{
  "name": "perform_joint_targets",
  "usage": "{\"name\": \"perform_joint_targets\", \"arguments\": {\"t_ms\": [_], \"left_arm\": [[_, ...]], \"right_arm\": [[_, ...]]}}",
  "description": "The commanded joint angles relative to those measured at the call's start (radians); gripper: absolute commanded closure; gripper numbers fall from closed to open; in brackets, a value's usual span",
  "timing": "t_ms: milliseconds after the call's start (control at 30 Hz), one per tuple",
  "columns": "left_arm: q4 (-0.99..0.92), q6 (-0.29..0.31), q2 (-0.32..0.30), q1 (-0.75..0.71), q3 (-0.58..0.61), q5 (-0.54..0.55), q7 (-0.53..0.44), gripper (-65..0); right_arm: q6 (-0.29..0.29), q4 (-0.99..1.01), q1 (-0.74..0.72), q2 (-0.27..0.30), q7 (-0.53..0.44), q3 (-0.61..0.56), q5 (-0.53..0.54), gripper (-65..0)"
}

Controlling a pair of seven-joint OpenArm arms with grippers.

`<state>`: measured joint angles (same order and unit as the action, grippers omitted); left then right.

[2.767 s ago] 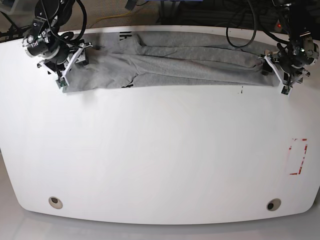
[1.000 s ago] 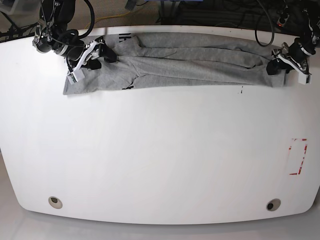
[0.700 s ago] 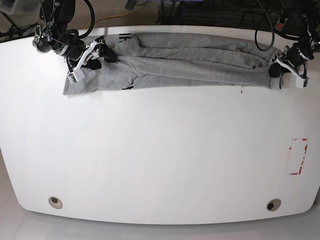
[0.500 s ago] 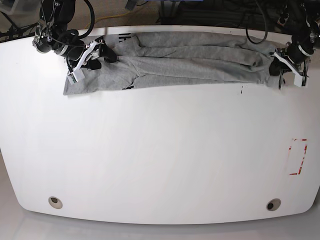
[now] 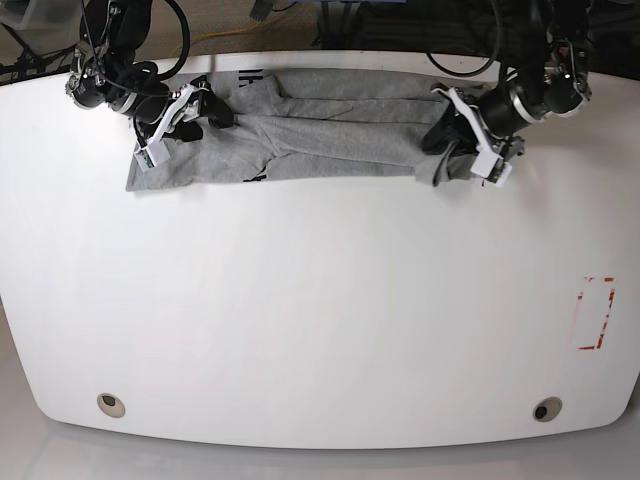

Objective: Fold the T-shirt properly
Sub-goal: 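Grasp the strip end with the left gripper and fold it toward the right gripper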

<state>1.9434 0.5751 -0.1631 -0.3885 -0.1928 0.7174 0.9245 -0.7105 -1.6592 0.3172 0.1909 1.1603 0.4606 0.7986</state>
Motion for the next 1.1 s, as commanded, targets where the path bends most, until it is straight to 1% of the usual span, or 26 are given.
{"name": "perform_joint_targets", "arguments": {"t_ms": [0, 133, 333, 533, 567, 700, 767, 800, 900, 1000, 1067], "left_arm": [[0.017, 0.003, 0.024, 0.006, 0.022, -0.012, -0.026, -0.3], [0.018, 0.003, 0.095, 0.033, 0.098, -0.146, -0.026, -0.4], [0.008, 0.001, 0.185, 0.038, 0.184, -0.282, -0.026, -0.4], [0.004, 0.001, 0.230, 0.081, 0.278, -0.399, -0.028, -0.8], [0.004, 0.001, 0.231, 0.084, 0.298, -0.420, -0.028, -2.4], [0.003, 0.001, 0.231, 0.098, 0.327, -0.465, -0.028, -13.2], [0.003, 0.001, 0.231, 0.109, 0.332, -0.466, -0.028, -18.1], [0.003, 0.001, 0.231, 0.113, 0.341, -0.462, -0.028, -21.9], [0.004, 0.001, 0.224, 0.115, 0.387, -0.463, -0.028, -28.9], [0.012, 0.001, 0.224, 0.115, 0.424, -0.462, -0.028, -33.2], [0.037, 0.004, 0.211, 0.112, 0.434, -0.460, -0.028, -34.3]], "right_arm": [[0.012, 0.000, -0.003, 0.008, 0.030, 0.002, -0.043, -41.5], [0.012, 0.000, -0.011, 0.008, 0.030, 0.002, -0.043, -41.5], [0.012, 0.000, -0.010, 0.008, 0.030, 0.002, -0.041, -41.5], [0.012, 0.000, -0.010, 0.005, 0.030, 0.002, -0.040, -41.5], [0.012, 0.000, -0.010, 0.005, 0.030, 0.002, -0.040, -41.5], [0.012, 0.000, -0.010, 0.005, 0.030, 0.002, -0.040, -41.5], [0.012, 0.000, -0.010, 0.005, 0.030, 0.002, -0.040, -41.5], [0.012, 0.000, -0.010, 0.005, 0.030, 0.002, -0.040, -41.5], [0.012, 0.000, -0.008, 0.008, 0.030, 0.002, -0.040, -41.5], [0.012, 0.000, -0.008, 0.008, 0.030, 0.002, -0.040, -41.5], [0.012, 0.000, -0.010, 0.008, 0.030, 0.002, -0.040, -41.5]]}}
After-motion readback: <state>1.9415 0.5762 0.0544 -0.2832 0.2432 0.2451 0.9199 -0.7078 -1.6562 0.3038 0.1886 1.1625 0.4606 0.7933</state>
